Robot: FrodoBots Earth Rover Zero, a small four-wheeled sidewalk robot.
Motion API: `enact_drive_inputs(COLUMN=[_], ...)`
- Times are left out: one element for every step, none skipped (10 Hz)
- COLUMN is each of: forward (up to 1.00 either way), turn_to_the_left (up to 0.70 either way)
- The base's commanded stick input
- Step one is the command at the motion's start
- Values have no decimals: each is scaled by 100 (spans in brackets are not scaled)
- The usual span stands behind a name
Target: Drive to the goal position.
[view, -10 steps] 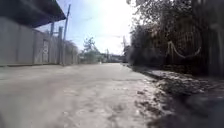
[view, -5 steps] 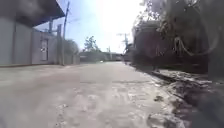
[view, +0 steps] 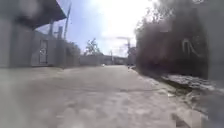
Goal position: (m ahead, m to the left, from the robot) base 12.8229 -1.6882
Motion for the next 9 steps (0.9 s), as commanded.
enact_drive_inputs(forward=[100,100,100,100,100,100,100,100,100], turn_to_the_left=[0,0,0,0,0,0,0,0,0])
